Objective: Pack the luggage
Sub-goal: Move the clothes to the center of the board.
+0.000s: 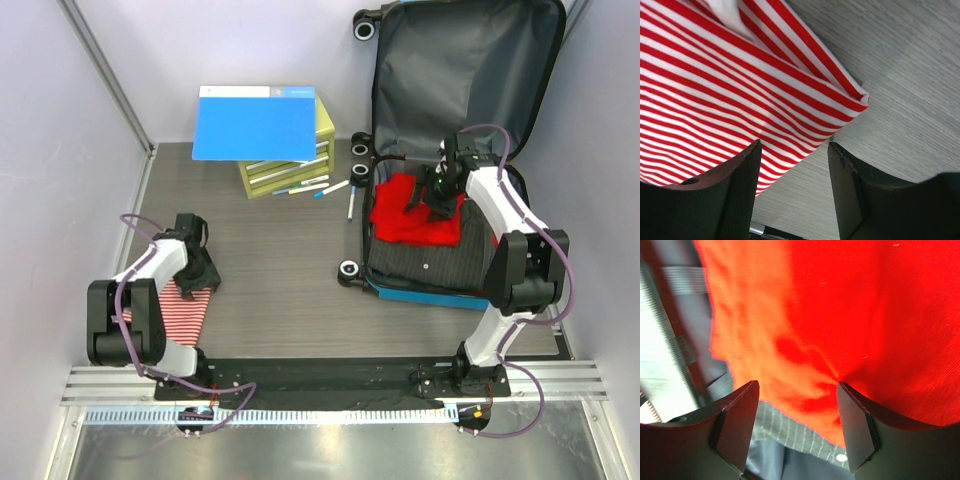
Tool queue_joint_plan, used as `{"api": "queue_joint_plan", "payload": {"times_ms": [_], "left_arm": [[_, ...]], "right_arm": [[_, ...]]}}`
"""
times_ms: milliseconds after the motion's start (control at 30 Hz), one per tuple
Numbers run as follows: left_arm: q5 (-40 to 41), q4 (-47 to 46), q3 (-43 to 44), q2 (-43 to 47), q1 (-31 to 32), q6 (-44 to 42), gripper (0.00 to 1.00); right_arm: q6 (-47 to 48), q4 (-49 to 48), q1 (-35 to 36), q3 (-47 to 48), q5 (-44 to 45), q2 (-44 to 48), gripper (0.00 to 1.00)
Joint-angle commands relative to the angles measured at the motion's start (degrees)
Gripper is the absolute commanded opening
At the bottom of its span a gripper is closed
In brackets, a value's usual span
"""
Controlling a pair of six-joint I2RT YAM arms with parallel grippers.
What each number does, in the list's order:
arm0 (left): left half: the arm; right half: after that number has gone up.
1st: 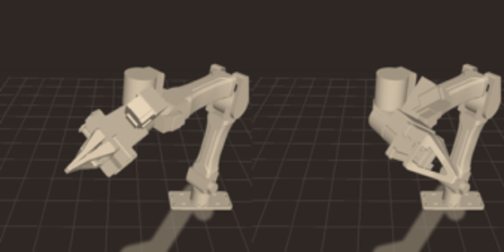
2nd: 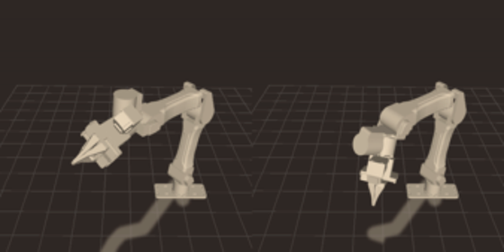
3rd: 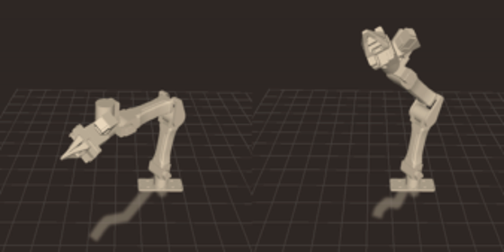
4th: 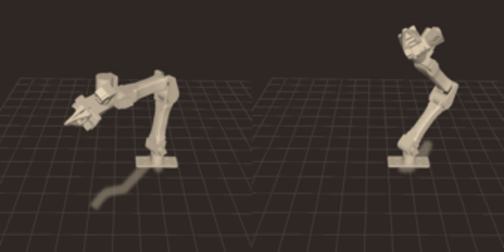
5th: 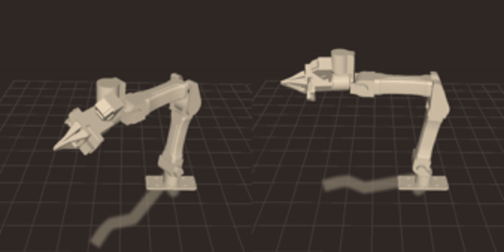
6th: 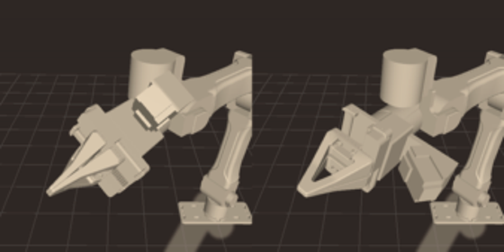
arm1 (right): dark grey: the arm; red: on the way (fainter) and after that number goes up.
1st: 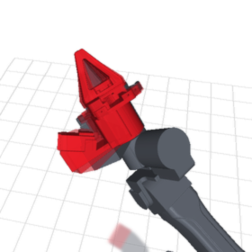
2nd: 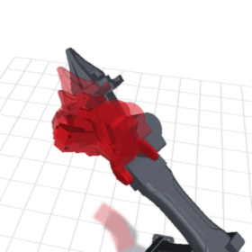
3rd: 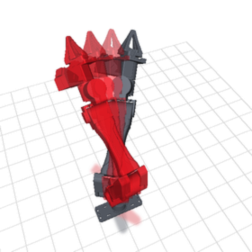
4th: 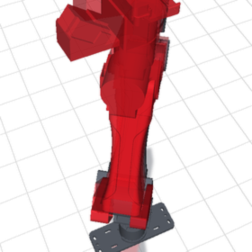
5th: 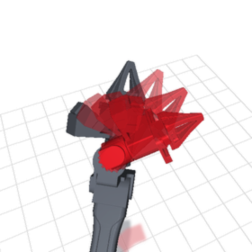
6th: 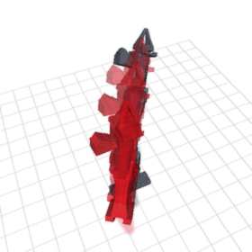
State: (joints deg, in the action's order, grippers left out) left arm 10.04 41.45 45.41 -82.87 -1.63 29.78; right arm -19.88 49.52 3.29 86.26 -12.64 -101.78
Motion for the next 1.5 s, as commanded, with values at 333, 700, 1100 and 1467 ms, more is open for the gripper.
{"api": "queue_joint_plan", "payload": {"times_ms": [333,700,1100,1467], "left_arm": [[-5.47,-6.73,1.88,-10.90,0.05,-2.97,0.17],[-12.06,-11.39,8.10,-16.17,9.95,7.90,0.00],[-16.90,-12.89,29.80,-30.15,25.70,24.00,0.00],[-18.74,-16.04,35.36,-31.22,27.38,24.38,0.71]], "right_arm": [[-1.21,-1.88,-0.04,1.98,-4.41,9.22,0.69],[-2.53,-0.83,0.23,2.51,-3.35,11.34,0.69],[-3.67,-1.53,3.47,3.57,-5.20,12.74,0.70],[-4.82,-1.62,11.19,3.47,-3.27,14.50,0.70]]}}
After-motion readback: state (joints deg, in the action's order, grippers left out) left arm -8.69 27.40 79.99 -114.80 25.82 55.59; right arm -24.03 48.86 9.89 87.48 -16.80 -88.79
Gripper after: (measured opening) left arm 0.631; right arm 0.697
